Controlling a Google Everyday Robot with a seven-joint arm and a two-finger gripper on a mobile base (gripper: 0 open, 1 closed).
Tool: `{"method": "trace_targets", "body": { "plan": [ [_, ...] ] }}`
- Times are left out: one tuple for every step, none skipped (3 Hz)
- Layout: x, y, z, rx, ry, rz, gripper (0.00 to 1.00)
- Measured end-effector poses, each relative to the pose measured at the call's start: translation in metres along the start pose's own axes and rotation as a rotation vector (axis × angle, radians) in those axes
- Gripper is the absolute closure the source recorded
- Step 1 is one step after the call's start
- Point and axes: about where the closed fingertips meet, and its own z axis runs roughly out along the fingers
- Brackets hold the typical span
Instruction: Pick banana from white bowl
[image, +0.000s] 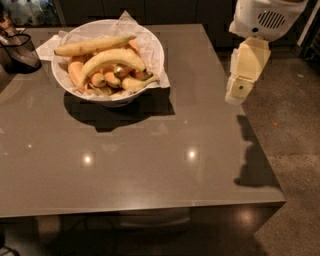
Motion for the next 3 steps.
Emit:
{"method": "trace_targets", "body": {
  "plan": [
    [-0.022,-0.012,0.008,-0.021,-0.044,-0.003,0.0],
    [-0.058,-0.029,0.012,-0.027,-0.073,-0.06,0.0],
    [-0.066,-0.034,0.011,-0.005,-0.093,-0.062,0.0]
  ]
}}
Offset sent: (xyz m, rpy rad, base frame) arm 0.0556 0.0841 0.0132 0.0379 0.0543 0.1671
